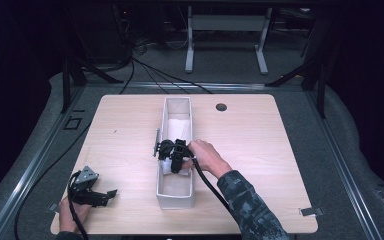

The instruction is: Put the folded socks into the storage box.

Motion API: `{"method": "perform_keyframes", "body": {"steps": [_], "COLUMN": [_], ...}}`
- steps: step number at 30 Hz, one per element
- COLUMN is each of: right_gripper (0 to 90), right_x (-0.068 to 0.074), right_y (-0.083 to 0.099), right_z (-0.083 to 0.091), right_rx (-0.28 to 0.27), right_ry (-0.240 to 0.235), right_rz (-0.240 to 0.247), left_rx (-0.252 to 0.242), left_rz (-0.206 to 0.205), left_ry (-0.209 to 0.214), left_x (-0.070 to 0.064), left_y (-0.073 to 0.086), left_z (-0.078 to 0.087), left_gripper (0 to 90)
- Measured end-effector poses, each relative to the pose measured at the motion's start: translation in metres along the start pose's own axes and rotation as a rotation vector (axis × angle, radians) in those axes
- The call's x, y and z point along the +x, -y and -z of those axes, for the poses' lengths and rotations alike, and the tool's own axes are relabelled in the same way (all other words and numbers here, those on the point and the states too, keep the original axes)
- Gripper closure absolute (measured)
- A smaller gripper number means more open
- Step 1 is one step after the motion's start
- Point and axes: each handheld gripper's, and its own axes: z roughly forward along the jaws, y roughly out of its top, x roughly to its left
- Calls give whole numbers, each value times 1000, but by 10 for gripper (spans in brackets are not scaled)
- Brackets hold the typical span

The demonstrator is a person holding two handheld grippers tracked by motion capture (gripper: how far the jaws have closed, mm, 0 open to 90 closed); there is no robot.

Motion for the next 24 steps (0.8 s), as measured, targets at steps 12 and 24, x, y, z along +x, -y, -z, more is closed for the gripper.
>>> {"method": "perform_keyframes", "body": {"steps": [12,24], "right_gripper": [446,141], "right_x": [2,-1], "right_y": [-2,11], "right_z": [-7,24], "right_rx": [21,-105], "right_ry": [-12,-10], "right_rz": [10,-39], "left_rx": [0,0], "left_rz": [0,-1], "left_ry": [1,1], "left_x": [0,0], "left_y": [0,0], "left_z": [0,0], "left_gripper": [2,2]}}
